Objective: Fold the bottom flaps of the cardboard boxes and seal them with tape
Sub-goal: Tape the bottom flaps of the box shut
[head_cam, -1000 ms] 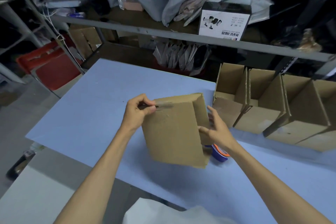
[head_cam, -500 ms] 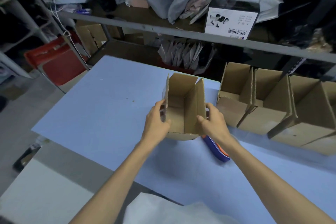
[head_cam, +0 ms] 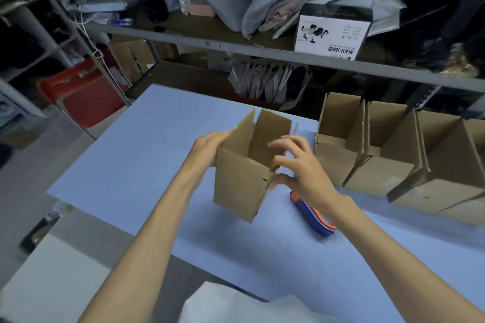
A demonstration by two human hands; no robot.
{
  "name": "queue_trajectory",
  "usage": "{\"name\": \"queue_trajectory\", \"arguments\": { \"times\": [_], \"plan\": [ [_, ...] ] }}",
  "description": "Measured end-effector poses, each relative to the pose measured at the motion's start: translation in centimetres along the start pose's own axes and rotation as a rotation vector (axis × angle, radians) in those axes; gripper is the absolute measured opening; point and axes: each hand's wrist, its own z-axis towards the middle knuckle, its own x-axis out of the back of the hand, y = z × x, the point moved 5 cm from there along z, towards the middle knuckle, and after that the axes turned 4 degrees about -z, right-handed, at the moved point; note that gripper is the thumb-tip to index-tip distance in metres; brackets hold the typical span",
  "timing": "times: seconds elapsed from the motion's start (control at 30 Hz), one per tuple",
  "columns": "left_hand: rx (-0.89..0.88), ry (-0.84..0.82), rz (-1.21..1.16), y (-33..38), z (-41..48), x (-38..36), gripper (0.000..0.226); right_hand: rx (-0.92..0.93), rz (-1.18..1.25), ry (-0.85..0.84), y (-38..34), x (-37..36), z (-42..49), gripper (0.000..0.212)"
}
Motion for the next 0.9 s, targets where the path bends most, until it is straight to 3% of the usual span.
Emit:
{"name": "queue_trajectory", "arguments": {
  "times": [0.1,0.23,0.37,0.47,0.53,0.6,0.67,0.73,0.83,0.9],
  "plan": [
    [-0.172,-0.039,-0.098,0.8,-1.0,-0.3,0.028,-0.109,0.316,0.086,-0.6,0.7,0.6,0.024],
    [-0.456,0.081,0.382,0.9,-3.5,-1.0,0.055,-0.423,0.552,0.190,0.4,0.7,1.0,0.020],
    [-0.523,0.229,0.737,1.2,-4.2,-1.3,0.037,-0.693,0.661,0.159,1.5,-1.0,0.5,0.028],
    [-0.565,0.304,0.825,1.3,-3.9,-1.8,0.024,-0.867,0.787,0.174,1.5,-2.6,-0.8,0.023],
    [-0.568,0.233,0.870,1.1,-3.1,-2.2,0.019,-0.922,0.719,0.216,1.1,-3.3,-1.8,0.015],
    [-0.549,0.092,0.952,0.5,-2.0,-3.0,0.017,-0.844,0.405,0.266,0.5,-2.8,-2.4,0.038],
    [-0.526,-0.094,0.998,-0.3,-1.0,-4.0,0.013,-0.621,0.152,0.216,-0.2,-2.7,-2.3,0.060],
    [-0.489,-0.265,0.990,-1.3,-0.3,-5.2,0.009,-0.534,0.134,0.055,0.0,-3.7,-2.5,0.049],
    [-0.450,-0.389,0.980,-2.5,1.0,-6.8,0.011,-0.712,0.250,-0.086,1.7,-5.6,-3.9,0.020],
    [-0.433,-0.449,1.031,-3.5,1.6,-8.0,0.007,-0.725,0.263,-0.132,2.3,-6.5,-4.6,0.023]
  ]
}}
